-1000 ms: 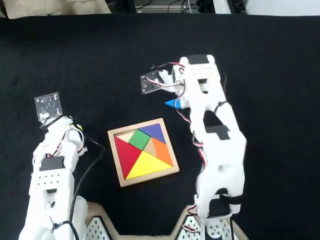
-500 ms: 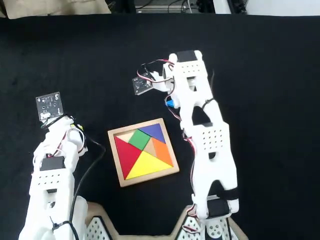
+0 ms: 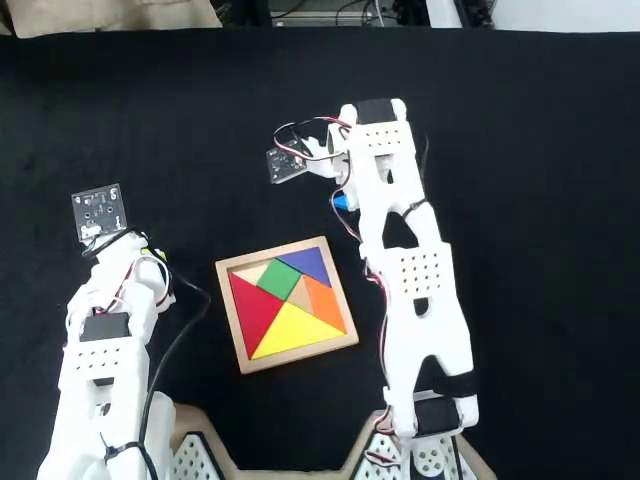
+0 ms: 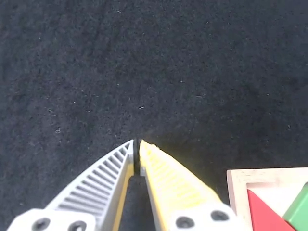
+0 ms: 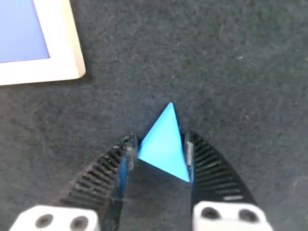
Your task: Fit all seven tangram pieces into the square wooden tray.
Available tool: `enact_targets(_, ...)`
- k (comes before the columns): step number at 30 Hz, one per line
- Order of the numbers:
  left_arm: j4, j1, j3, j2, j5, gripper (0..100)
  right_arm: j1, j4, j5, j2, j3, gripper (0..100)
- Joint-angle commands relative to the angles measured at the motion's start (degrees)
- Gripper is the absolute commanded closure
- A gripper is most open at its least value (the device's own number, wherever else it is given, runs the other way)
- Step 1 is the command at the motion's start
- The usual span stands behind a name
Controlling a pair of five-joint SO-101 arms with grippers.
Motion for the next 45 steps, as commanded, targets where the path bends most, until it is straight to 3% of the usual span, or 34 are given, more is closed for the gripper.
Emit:
enact_targets(1,-1.0,0.7,-0.2,0.1,-0.4,97,1.2,2.5,0.4,-0.7,-2.1,92.0)
enact_targets(12,-1.0,0.6,-0.3,0.1,-0.1,97,-4.8,3.7,-16.3,-14.4,-1.8,93.2)
enact_targets(18,-1.0,0.2,-0.3,-0.2,0.0,97,-13.7,3.7,-35.8,-24.6,12.7,93.2)
enact_targets(30,-0.9,0.2,-0.3,-0.3,0.0,97,-26.0,-5.4,-38.8,-44.1,48.2,93.3)
enact_targets(36,-0.8,0.2,-0.3,-0.3,0.0,97,-29.0,-18.9,-41.0,-50.2,62.5,93.3)
enact_targets(45,-0.8,0.2,-0.3,-0.2,0.0,97,-32.5,-28.7,-38.3,-50.6,69.7,93.2)
